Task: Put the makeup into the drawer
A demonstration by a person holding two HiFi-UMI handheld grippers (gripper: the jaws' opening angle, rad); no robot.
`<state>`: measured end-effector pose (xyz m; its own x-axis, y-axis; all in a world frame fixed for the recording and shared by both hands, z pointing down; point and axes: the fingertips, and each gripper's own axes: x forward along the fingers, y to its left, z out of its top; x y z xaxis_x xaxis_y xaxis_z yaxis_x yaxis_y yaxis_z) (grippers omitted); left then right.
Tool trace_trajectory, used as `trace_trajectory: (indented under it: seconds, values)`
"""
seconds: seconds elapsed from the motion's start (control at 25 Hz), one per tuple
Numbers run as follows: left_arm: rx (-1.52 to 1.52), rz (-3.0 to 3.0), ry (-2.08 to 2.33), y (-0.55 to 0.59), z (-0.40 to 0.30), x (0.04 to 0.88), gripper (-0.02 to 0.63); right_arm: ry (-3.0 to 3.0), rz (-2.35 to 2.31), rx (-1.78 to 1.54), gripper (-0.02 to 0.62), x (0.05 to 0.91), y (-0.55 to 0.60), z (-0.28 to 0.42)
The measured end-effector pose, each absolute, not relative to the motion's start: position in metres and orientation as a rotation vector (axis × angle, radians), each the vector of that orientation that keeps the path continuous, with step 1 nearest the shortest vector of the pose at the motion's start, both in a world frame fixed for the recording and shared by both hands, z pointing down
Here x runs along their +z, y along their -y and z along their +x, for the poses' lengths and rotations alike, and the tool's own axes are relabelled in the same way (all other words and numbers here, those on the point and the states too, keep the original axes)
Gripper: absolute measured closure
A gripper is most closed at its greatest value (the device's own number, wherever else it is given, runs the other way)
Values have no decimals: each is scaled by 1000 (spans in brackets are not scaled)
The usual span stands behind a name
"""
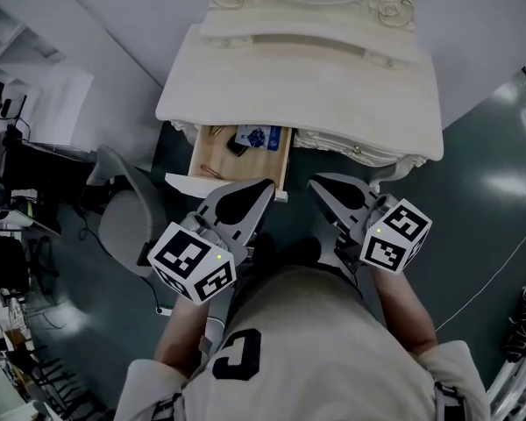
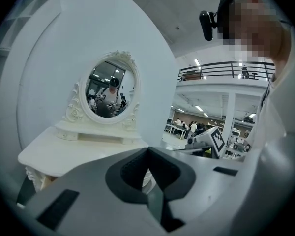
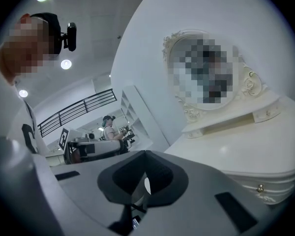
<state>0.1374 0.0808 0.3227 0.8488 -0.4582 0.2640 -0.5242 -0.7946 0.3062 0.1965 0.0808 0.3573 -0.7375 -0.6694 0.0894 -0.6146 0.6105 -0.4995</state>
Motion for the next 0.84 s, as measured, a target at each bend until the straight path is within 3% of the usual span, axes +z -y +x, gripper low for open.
trace_trajectory:
  seconds: [0.84]
  values:
    - [239,2666,675,-55,60,326,551,-2773,-1169,-770,569,349,-61,117]
